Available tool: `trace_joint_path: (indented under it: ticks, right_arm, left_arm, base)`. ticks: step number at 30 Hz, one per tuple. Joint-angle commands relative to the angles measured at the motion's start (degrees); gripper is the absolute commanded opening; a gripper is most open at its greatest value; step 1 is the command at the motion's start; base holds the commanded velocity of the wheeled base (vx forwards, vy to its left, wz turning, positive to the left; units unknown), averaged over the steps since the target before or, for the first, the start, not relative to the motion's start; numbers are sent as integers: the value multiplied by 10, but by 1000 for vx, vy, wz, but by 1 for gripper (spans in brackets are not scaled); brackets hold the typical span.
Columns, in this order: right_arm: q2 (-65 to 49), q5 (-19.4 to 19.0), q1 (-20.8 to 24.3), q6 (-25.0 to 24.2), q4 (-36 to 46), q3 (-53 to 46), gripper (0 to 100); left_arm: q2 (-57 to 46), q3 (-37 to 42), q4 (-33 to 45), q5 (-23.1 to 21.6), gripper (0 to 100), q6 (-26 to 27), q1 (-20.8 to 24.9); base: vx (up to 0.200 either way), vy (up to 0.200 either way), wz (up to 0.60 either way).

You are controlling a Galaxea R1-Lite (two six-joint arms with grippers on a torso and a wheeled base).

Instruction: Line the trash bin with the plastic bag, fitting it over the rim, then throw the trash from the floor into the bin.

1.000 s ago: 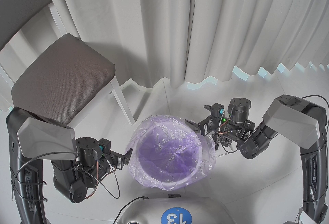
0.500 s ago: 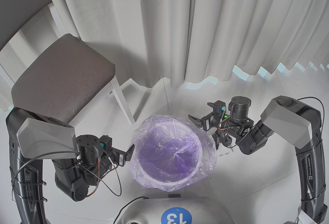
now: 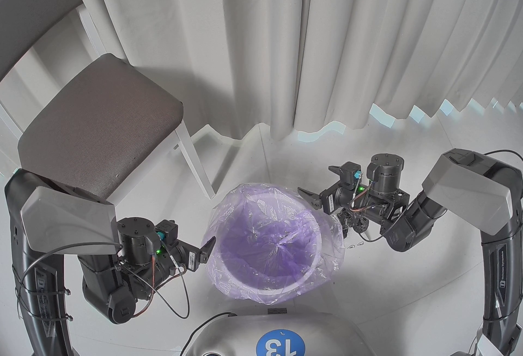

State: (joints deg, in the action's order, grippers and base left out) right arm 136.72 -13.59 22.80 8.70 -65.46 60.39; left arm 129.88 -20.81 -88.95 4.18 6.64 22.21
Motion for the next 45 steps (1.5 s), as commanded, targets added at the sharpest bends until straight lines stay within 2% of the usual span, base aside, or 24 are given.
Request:
trace_joint_path:
  ticks: [1,4,9,14,30,45]
  right_arm:
    - [2,0,27,1,-7,2,100]
    - [31,4,41,-2,-10,46,100]
    - [42,11,39,-3,8,79,100]
    - [53,9,28,-4,53,118,100]
    - [67,1,19,-3,104,164,100]
    - [109,-21,-14,-3,171,249,100]
  left_arm:
    - [3,-2,-9,-1,100,-1,-4]
    - [6,-2,-9,-1,100,-1,-4]
    - [19,-9,-9,-1,100,-2,-4]
    - [35,-49,-5,-1,100,-6,-15]
    - [49,-82,3,-1,100,-7,-27]
    - [71,-170,70,7,100,-7,-36]
  base:
    - [0,0,0]
    - [0,0,0]
    - [0,0,0]
    - [0,0,0]
    - [0,0,0]
    - [0,0,0]
